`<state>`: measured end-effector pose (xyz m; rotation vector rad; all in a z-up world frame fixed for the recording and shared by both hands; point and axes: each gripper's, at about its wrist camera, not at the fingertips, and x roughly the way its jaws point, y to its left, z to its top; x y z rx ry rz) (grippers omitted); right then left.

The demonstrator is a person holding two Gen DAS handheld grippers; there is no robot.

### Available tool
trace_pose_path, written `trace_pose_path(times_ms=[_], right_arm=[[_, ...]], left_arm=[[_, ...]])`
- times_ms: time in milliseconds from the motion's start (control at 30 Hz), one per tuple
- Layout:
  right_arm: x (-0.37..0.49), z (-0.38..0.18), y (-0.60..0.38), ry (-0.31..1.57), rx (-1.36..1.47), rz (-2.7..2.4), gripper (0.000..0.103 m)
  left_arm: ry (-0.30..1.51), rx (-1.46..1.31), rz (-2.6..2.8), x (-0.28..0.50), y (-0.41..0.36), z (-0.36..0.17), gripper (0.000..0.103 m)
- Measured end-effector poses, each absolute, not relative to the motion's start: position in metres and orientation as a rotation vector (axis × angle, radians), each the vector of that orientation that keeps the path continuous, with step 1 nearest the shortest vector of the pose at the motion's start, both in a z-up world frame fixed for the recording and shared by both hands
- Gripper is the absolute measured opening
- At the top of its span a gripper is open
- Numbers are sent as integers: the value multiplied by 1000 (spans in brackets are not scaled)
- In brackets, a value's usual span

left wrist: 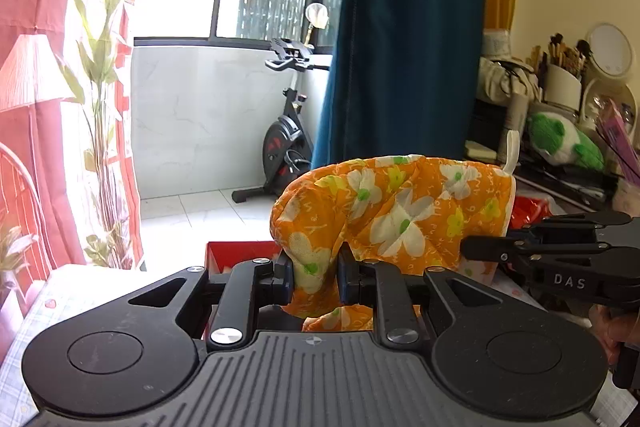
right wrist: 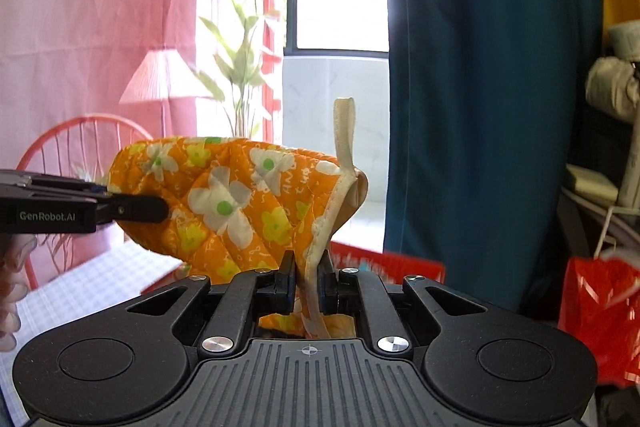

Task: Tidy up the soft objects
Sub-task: 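Lift the orange mitt with both grippers and carry it over the box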

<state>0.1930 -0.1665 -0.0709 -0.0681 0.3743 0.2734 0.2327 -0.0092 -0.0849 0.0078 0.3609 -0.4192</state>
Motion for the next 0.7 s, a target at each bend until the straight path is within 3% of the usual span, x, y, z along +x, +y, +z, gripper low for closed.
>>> trace_pose_path(times_ms=[233, 700], right_arm=[[217, -72, -170, 424, -42, 272, 10], [259, -141, -161, 672, 67, 238, 9]], left_arm=[[429, 0, -421, 254, -11, -96, 22], [637, 47, -382, 297, -25, -153, 22]])
